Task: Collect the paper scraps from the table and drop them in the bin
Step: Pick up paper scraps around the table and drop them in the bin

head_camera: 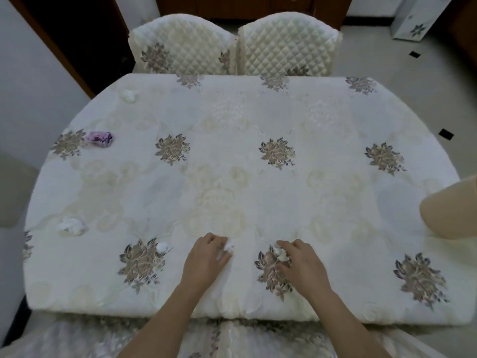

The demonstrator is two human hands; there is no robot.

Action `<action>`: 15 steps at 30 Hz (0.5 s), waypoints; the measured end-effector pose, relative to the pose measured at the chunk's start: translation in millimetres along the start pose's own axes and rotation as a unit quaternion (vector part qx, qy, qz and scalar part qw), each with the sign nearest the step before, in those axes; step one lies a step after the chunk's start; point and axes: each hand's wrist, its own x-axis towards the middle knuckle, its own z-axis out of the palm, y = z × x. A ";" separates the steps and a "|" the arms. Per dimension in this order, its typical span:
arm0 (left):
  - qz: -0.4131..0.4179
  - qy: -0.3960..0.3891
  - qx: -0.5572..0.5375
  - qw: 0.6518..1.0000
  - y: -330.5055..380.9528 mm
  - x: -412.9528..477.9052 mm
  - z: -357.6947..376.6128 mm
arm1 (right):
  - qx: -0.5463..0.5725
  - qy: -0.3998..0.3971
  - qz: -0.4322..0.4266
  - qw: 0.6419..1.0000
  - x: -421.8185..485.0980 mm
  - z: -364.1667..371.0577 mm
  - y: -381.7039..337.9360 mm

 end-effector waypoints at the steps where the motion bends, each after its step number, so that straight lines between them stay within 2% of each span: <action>1: 0.006 0.007 -0.002 1.000 -0.7 1.0 1.9 | -0.002 0.008 0.000 1.000 0.3 1.5 0.5; 7: 0.016 0.032 -0.008 0.999 3.3 4.3 6.9 | 0.008 0.064 0.000 0.998 -1.9 7.2 1.3; 15: -0.014 0.025 -0.059 0.998 16.2 5.0 2.6 | 0.087 0.070 0.022 0.993 -5.0 5.3 -1.0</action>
